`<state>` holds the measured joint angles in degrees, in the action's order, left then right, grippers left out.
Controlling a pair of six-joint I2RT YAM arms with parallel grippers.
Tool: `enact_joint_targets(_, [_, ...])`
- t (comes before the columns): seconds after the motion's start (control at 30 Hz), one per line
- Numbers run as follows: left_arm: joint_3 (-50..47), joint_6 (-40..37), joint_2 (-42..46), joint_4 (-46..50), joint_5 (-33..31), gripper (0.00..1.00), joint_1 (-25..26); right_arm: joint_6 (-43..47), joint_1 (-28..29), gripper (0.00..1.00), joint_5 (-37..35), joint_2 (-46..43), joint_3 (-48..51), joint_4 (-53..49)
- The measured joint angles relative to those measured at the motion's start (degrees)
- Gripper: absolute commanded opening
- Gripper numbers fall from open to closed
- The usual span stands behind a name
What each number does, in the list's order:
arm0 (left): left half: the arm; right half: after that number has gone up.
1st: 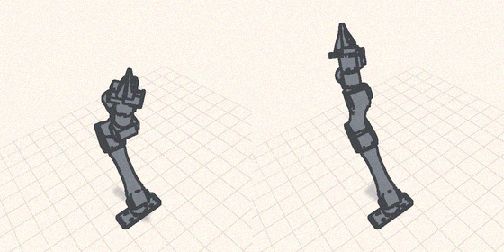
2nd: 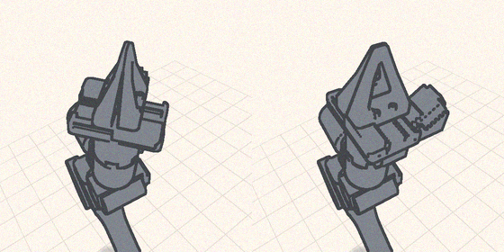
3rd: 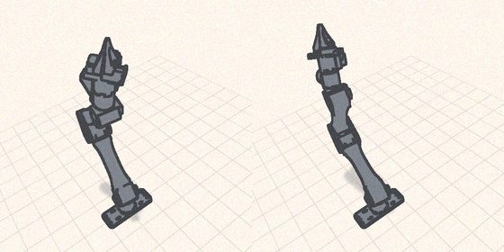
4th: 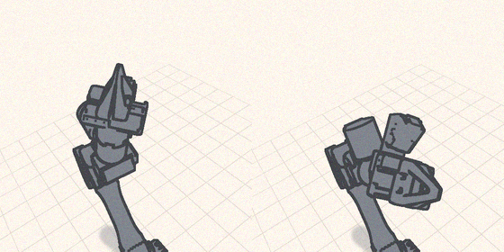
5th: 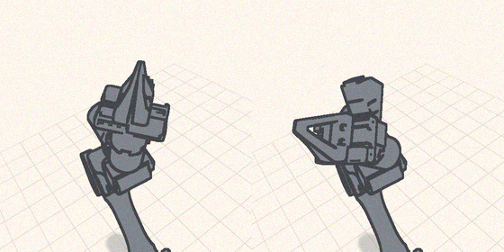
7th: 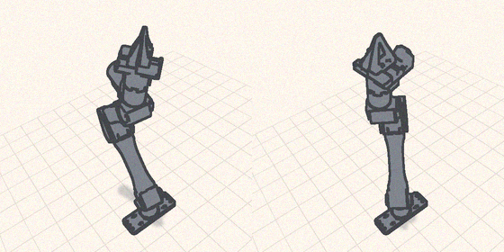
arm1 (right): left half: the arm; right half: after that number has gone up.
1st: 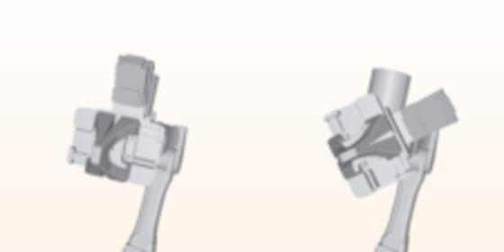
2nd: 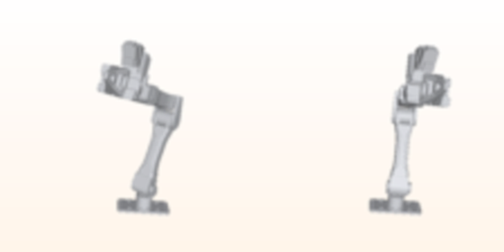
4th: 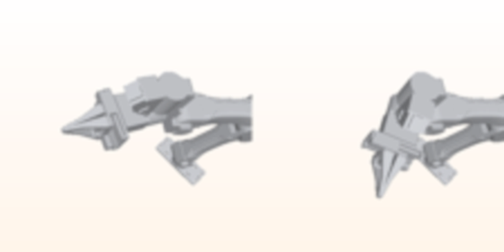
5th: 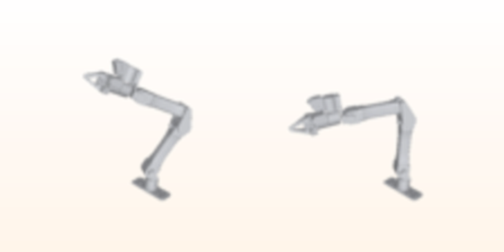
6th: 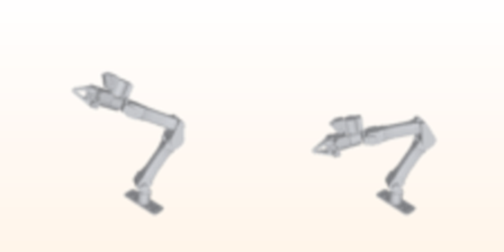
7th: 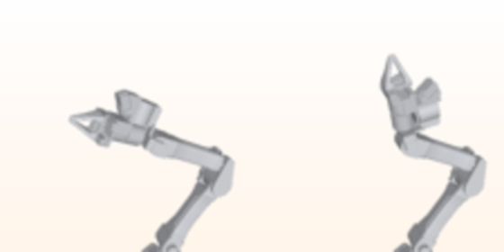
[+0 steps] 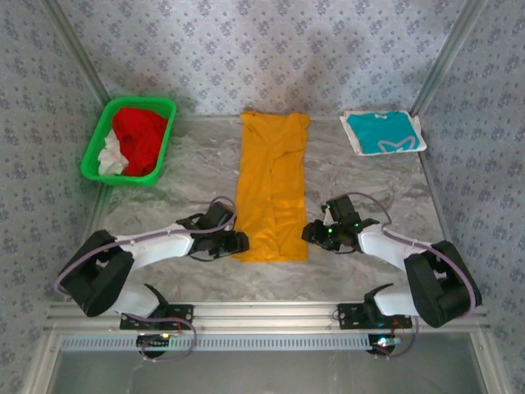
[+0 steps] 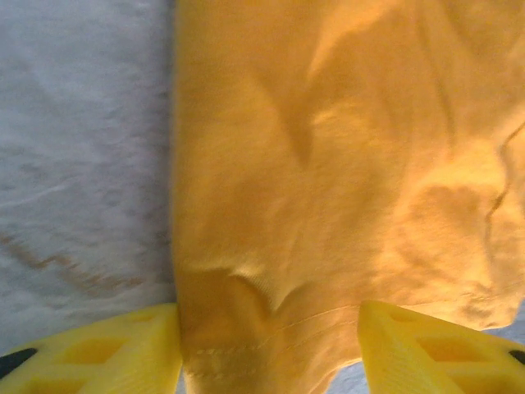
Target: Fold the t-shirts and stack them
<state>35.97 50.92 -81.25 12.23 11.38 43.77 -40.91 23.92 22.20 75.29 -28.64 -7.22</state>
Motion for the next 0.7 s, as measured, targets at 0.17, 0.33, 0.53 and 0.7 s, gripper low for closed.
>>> enact_joint_targets(0.17, [0.94, 0.15, -1.53, -3.8, 1.64, 0.51, 2.54, 0.0, 0.0, 0.39, -0.02, 0.37, 0.0, 0.2])
enact_joint_targets(0.33, [1.01, 0.13, -2.01, -5.6, 2.84, 0.45, 3.28, -0.02, 0.0, 0.4, -0.02, 0.55, 0.0, 0.2])
enact_joint_targets(0.53, [1.01, 0.11, -2.12, -4.87, 1.84, 0.21, 3.23, -0.61, -0.02, 0.46, 0.35, 0.57, 0.0, 0.15])
enact_joint_targets(0.7, [0.48, 0.39, -1.92, -4.35, 0.28, 0.0, 3.23, -2.14, 0.11, 0.5, 3.19, -0.85, 0.59, -0.09])
